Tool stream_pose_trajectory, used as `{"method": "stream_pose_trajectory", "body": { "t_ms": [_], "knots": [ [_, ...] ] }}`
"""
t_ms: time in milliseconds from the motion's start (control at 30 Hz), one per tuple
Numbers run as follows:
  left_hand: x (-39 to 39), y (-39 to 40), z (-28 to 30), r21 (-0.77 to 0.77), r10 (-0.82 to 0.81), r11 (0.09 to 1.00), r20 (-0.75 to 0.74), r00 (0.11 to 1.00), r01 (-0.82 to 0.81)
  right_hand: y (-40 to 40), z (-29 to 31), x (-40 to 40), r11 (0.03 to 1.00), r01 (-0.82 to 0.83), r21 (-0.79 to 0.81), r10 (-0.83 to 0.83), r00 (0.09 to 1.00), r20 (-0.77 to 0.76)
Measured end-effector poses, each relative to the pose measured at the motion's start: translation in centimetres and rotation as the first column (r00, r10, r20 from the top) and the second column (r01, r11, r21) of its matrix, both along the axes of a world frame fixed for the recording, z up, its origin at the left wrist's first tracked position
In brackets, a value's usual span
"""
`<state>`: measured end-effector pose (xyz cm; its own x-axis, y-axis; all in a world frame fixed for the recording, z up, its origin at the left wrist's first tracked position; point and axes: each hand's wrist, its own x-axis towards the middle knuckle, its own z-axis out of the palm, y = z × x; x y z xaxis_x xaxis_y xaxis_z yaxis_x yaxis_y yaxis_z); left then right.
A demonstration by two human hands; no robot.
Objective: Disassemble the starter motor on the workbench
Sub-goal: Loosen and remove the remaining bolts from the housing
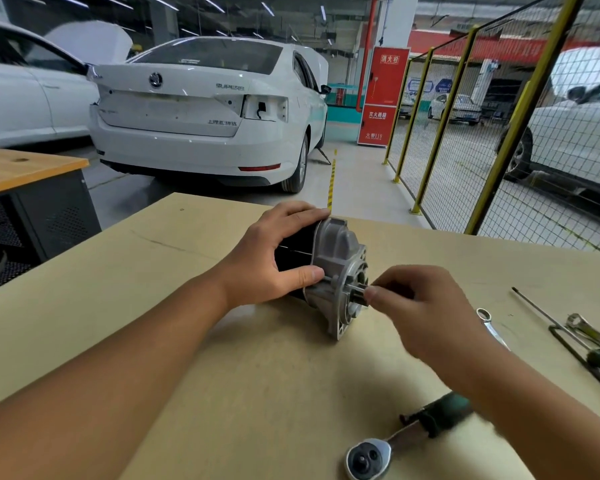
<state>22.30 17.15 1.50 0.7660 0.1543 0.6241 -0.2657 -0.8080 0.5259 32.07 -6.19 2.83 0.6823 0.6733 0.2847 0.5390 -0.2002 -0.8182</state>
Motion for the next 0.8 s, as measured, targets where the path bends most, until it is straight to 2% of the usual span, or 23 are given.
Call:
{"method": "stream_pose_trajectory", "body": {
  "t_ms": [33,67,100,167,300,400,467,533,567,633,667,700,800],
  "knots": [
    [0.0,0.0,0.0,0.001,0.0,1.0,-0.001,1.0,0.0,0.2,0.3,0.0,0.999,0.006,0.035,0.008,0.926,-0.378],
    [0.0,0.0,0.0,0.003,-0.001,1.0,-0.003,1.0,0.001,0.3,0.6,-0.1,0.998,0.014,0.064,0.028,0.787,-0.616],
    [0.0,0.0,0.1,0.007,-0.002,1.0,-0.005,1.0,0.002,0.3,0.8,-0.1,0.998,0.011,0.059,0.035,0.696,-0.717],
    [0.0,0.0,0.1,0.01,0.001,1.0,-0.006,1.0,-0.001,0.4,1.0,-0.3,0.999,0.001,0.042,0.033,0.62,-0.784],
    [0.0,0.0,0.2,0.009,-0.002,1.0,-0.006,1.0,0.002,0.3,1.3,-0.3,1.0,-0.007,0.025,0.025,0.533,-0.846],
    [0.0,0.0,0.2,0.007,-0.012,1.0,-0.004,1.0,0.012,0.3,1.1,-0.3,0.998,-0.012,0.056,0.053,0.546,-0.836],
    [0.1,0.0,0.2,0.009,-0.013,1.0,-0.001,1.0,0.013,0.3,1.1,-0.5,0.997,-0.016,0.08,0.072,0.632,-0.772],
    [0.2,0.1,0.1,0.011,-0.015,1.0,0.004,1.0,0.015,0.3,0.8,-0.6,0.997,-0.011,0.082,0.062,0.761,-0.646],
    [0.2,0.1,0.1,0.013,-0.017,1.0,0.007,1.0,0.017,0.3,0.6,-0.5,0.998,-0.011,0.068,0.046,0.845,-0.533],
    [0.2,0.2,0.0,0.021,-0.019,1.0,0.014,1.0,0.018,0.3,0.3,-0.4,1.0,0.002,-0.012,-0.003,0.992,-0.129],
    [0.3,0.2,-0.1,0.024,-0.02,1.0,0.014,1.0,0.02,0.3,0.1,-0.5,0.998,0.029,-0.051,-0.023,0.994,0.107],
    [0.3,0.3,-0.1,0.023,-0.022,1.0,0.012,1.0,0.021,0.3,-0.1,-0.4,0.996,0.06,-0.066,-0.038,0.957,0.287],
    [0.4,0.5,-0.2,0.027,-0.018,0.999,0.013,1.0,0.017,-0.2,-0.5,-0.4,0.994,0.067,-0.082,-0.011,0.836,0.549]
  ]
}}
